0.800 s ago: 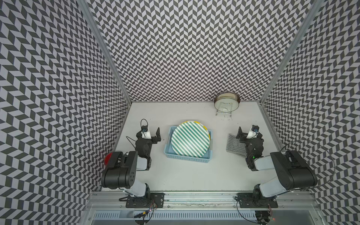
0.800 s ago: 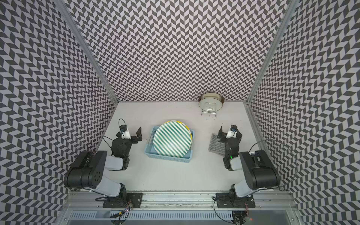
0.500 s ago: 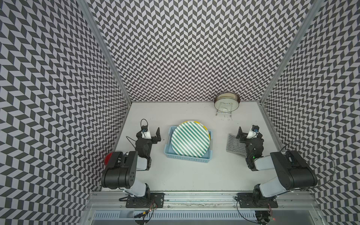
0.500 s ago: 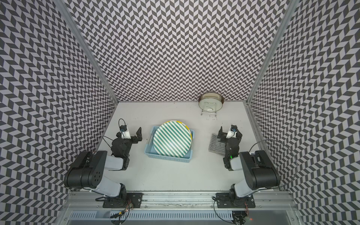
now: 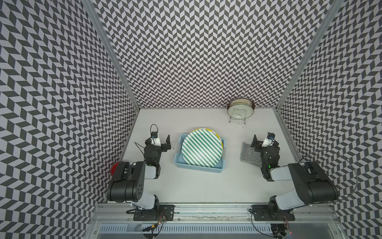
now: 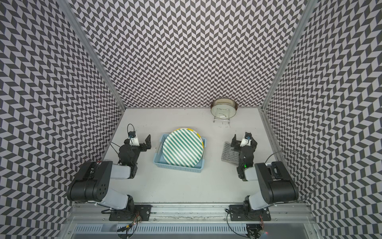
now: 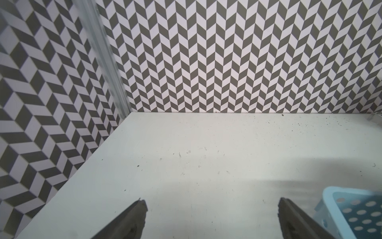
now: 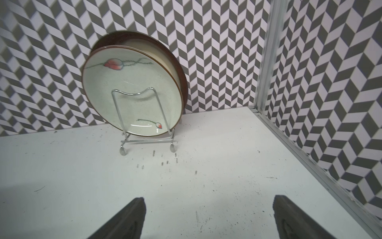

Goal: Wipe the wet plate dry
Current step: Pick up the plate from the bin.

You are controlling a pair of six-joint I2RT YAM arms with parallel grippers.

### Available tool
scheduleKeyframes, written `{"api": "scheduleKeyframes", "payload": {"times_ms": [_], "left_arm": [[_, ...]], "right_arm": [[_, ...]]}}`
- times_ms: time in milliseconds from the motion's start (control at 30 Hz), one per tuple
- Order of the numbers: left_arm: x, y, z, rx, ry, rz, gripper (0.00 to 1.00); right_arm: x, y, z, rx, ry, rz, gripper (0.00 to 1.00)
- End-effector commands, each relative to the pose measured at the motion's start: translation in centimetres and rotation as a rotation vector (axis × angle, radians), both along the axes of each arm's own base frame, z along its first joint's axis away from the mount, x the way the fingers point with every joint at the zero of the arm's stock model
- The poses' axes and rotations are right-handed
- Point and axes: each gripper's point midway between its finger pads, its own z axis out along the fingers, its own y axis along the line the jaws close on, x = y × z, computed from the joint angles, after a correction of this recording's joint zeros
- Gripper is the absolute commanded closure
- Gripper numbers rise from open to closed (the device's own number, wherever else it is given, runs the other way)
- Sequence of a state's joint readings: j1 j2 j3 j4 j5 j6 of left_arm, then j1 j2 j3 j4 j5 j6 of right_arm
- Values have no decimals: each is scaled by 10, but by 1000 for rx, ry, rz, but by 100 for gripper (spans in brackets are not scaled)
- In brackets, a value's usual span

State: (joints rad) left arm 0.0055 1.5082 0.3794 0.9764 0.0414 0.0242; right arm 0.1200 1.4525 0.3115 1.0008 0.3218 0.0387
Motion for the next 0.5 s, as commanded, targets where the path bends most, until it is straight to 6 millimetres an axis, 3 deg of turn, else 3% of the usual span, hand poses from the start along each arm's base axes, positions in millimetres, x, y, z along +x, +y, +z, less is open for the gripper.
{"api": "scheduleKeyframes", "payload": {"times_ms": [0,67,167,300,467], "left_arm": [[18,-14,16,59,110,-70,0],[20,-18,26,64,150,-100,0],[11,-38,35,58,237,-227,0],[-10,-70,33,78,367,-416,0],[-30,-75,20,147,522,-464,2]], "right_arm": [[8,-1,58,100,-43,-91,0],[3,-2,61,273,-20,-126,0],[-1,5,49,517,16,-115,1],[11,56,64,599,116,201,0],[4,133,84,587,235,568,2]]}}
